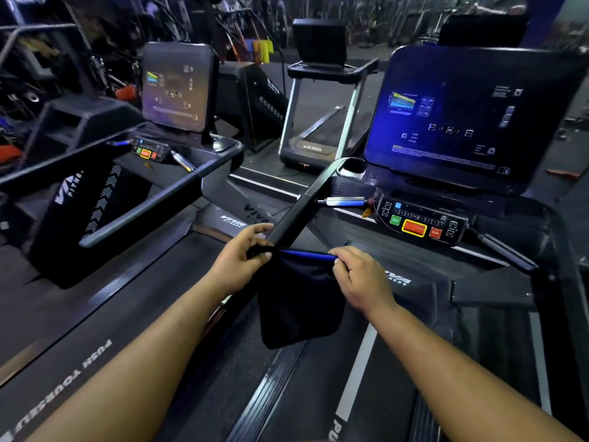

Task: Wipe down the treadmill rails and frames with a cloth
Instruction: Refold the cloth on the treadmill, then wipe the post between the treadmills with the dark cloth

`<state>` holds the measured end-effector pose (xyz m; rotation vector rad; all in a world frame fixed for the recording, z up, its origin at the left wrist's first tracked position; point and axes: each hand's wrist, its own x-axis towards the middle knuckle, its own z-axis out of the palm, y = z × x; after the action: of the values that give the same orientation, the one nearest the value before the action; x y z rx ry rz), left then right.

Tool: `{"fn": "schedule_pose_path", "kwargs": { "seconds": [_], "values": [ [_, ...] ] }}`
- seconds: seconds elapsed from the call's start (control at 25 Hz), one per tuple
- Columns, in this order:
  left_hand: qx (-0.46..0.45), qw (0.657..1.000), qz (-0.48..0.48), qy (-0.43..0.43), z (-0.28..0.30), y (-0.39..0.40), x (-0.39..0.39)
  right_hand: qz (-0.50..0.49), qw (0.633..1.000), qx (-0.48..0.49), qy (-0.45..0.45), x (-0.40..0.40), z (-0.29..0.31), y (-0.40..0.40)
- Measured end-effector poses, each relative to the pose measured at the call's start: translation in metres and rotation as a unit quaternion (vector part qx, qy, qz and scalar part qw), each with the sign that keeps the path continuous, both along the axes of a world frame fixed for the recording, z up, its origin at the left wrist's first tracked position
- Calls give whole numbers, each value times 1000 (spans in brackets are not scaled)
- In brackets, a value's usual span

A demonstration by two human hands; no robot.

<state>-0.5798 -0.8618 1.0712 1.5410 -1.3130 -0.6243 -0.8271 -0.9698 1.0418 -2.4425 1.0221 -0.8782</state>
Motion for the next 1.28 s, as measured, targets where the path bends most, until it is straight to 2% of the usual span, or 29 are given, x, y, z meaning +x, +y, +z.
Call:
{"fn": "schedule_pose_path", "kwargs": {
  "seconds": [0.12,0.2,0.24,0.32,0.4,0.48,0.56,0.6,0.64,0.68,0.72,0.8,0.84,0.96,1.04,1.12,1.2,1.24,1.28],
  "values": [
    [-19,997,26,70,3,-2,-5,-5,999,8,-41,3,13,0],
    [-45,993,42,104,7,-4,-10,27,987,132,-92,11,25,-4],
    [-65,989,56,122,9,-8,-12,66,962,229,-131,13,34,-6],
    [-117,968,91,204,15,-13,-13,160,872,409,-217,15,54,-9],
    [-126,926,63,349,16,-14,-11,206,796,487,-295,20,76,-10],
    [-32,900,-26,433,4,-13,-12,195,759,498,-373,35,95,-13],
    [92,885,-102,445,-18,-3,-22,149,703,536,-444,50,97,-14],
    [121,875,-136,448,-28,1,-28,129,679,567,-448,52,88,-15],
    [131,868,-145,457,-37,1,-34,107,679,591,-422,49,72,-14],
    [133,863,-130,470,-43,3,-38,93,694,612,-367,44,49,-9],
    [140,867,-101,468,-53,5,-36,72,729,620,-280,38,20,0],
    [164,894,-56,414,-71,13,-29,18,763,633,-128,28,-27,25],
    [191,904,-42,379,-80,20,-21,-18,769,630,-104,28,-47,37],
    [256,909,32,327,-110,38,8,-138,793,571,-165,43,-79,60],
    [268,901,120,320,-116,47,22,-162,788,545,-234,58,-88,76],
    [288,893,164,305,-117,55,31,-167,787,524,-281,74,-97,94],
    [303,911,120,252,-123,68,35,-156,811,474,-306,88,-99,111],
    [320,928,66,180,-128,73,39,-156,831,436,-308,95,-104,114],
    [349,934,17,70,-132,76,43,-165,856,389,-299,102,-112,115]
  ]
}}
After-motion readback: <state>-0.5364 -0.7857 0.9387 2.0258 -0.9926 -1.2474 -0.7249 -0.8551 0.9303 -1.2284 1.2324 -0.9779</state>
